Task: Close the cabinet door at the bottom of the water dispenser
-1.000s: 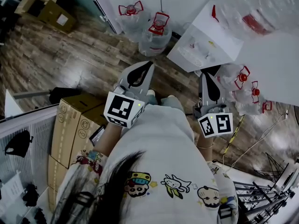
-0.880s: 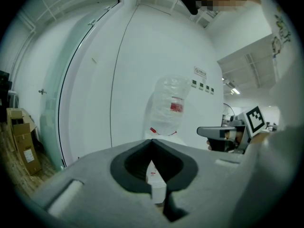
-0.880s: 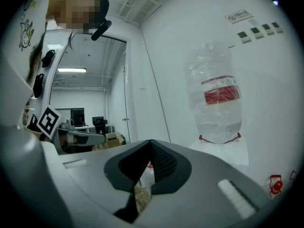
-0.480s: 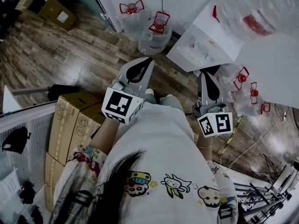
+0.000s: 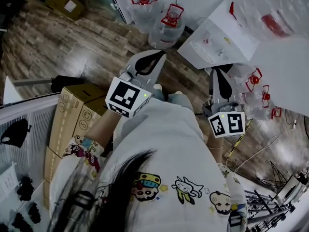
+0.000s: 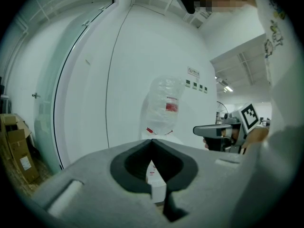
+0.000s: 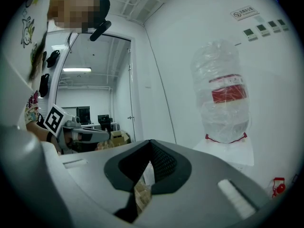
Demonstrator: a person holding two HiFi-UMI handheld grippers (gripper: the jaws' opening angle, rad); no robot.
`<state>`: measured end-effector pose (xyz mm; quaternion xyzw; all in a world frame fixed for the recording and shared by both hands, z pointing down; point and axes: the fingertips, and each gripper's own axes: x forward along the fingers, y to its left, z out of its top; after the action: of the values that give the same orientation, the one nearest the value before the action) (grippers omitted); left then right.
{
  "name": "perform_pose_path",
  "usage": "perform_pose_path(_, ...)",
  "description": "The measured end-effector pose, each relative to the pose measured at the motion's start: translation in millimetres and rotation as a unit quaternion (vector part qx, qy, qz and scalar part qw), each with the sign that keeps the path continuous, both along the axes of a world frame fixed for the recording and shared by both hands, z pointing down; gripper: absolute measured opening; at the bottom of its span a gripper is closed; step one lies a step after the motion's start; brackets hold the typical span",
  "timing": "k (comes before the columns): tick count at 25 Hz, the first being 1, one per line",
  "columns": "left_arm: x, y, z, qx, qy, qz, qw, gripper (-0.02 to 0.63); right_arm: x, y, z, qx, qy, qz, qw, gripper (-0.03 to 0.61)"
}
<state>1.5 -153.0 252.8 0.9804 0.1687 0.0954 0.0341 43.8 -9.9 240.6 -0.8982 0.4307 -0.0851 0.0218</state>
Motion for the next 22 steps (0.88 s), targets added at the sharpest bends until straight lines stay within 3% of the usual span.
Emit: perform_pose_path(22,-9.1,-7.2,6.9,0.006,-0.017,0.028,0.9994,0.000,-2.9,-3.4,3.3,0.002,-0.012,-0.006,1.000,0.009)
